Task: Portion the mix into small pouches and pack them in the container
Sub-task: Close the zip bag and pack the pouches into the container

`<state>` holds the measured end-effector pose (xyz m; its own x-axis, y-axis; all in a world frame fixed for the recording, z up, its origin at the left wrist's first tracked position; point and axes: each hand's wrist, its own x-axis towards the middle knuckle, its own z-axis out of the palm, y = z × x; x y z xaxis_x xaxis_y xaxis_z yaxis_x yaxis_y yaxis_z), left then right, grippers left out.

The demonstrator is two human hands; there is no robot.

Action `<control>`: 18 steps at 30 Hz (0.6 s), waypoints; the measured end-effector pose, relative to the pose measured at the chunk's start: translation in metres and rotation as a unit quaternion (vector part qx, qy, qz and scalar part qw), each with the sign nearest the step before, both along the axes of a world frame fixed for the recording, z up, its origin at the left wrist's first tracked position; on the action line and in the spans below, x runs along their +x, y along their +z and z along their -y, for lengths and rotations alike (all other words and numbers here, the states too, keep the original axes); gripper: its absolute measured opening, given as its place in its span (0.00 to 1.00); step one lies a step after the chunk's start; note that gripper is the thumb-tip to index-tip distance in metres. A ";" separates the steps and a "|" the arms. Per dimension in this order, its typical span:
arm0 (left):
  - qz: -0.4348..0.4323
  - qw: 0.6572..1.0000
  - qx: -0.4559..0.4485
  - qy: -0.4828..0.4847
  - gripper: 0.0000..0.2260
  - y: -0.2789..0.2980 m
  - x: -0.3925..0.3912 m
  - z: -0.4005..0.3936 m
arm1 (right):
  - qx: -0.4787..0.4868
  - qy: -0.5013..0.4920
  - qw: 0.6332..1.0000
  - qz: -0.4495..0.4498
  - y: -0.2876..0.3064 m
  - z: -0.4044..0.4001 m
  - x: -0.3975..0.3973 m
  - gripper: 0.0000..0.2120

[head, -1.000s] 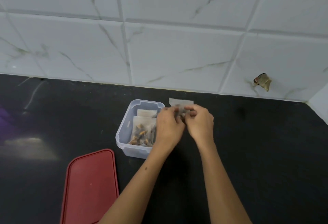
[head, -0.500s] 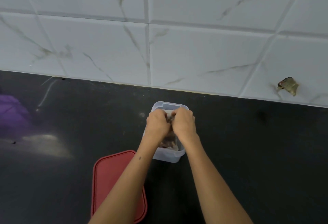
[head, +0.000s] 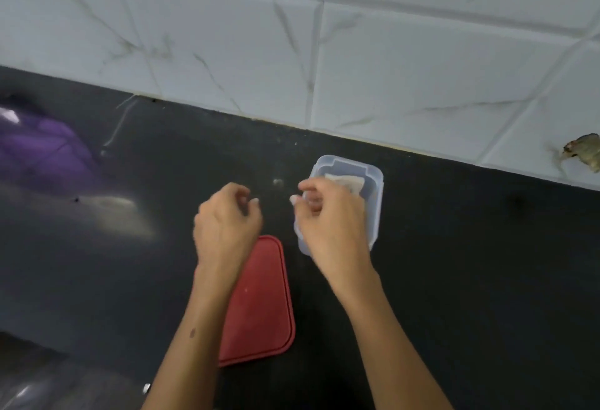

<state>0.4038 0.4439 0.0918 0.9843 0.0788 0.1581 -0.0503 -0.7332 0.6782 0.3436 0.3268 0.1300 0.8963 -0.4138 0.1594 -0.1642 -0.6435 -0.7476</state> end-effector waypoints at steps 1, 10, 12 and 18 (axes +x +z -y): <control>-0.034 0.999 0.014 0.037 0.11 -0.006 -0.007 -0.017 | 0.005 0.035 0.999 -0.034 -0.006 -0.013 -0.005 0.12; -0.321 0.937 0.098 0.101 0.18 -0.051 -0.041 -0.055 | -0.104 0.107 0.926 -0.346 -0.070 -0.053 -0.018 0.26; -0.327 0.937 0.078 0.094 0.19 -0.055 -0.044 -0.057 | -0.096 0.112 0.925 -0.351 -0.078 -0.055 -0.021 0.28; -0.261 0.961 -0.058 0.072 0.14 -0.045 -0.043 -0.067 | 0.004 0.107 0.944 -0.313 -0.074 -0.049 -0.024 0.39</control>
